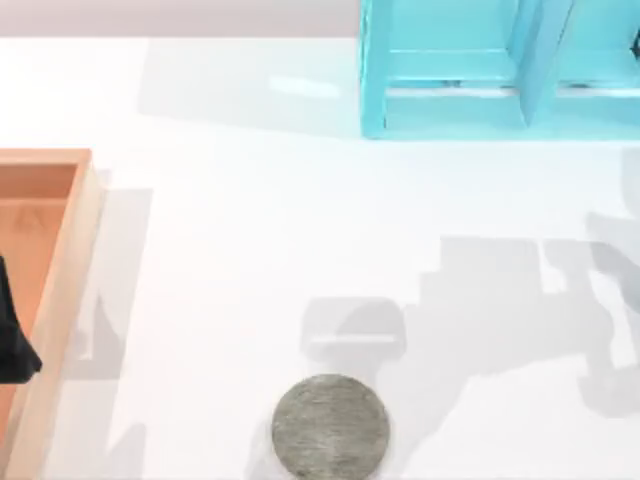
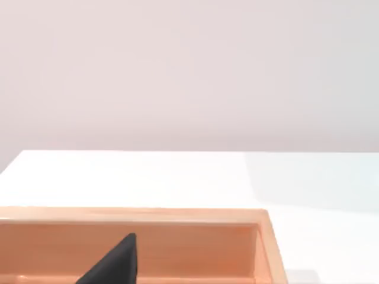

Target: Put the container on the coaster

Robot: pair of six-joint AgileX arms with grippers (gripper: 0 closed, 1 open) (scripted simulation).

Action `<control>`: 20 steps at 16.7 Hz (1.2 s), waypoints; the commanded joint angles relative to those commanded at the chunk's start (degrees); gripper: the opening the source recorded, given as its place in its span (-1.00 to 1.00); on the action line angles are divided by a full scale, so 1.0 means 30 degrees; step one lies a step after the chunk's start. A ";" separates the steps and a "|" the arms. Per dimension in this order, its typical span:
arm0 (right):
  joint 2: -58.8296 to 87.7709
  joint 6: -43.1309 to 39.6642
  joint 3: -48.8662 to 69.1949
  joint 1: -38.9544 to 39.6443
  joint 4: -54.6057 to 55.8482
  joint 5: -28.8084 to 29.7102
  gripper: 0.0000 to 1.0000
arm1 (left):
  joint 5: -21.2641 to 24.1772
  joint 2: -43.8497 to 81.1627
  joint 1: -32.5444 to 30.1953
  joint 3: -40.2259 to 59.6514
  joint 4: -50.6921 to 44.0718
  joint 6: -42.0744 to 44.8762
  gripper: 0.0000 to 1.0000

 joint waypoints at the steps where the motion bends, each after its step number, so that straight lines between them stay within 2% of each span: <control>1: 0.0205 0.0002 -0.0513 -0.0003 0.0719 0.0001 1.00 | 0.0000 0.0000 0.0000 0.0000 0.0000 0.0000 1.00; 5: 0.0760 0.0003 -0.1887 -0.0012 0.2646 0.0004 1.00 | 0.0000 0.0000 0.0000 0.0000 0.0000 0.0000 1.00; 9: 0.0776 0.0004 -0.1934 -0.0012 0.2712 0.0004 1.00 | 0.0000 0.0000 0.0000 0.0000 0.0000 0.0000 1.00; 20: 0.0776 0.0004 -0.1934 -0.0012 0.2712 0.0004 -0.66 | 0.0000 0.0000 0.0000 0.0000 0.0000 0.0000 1.00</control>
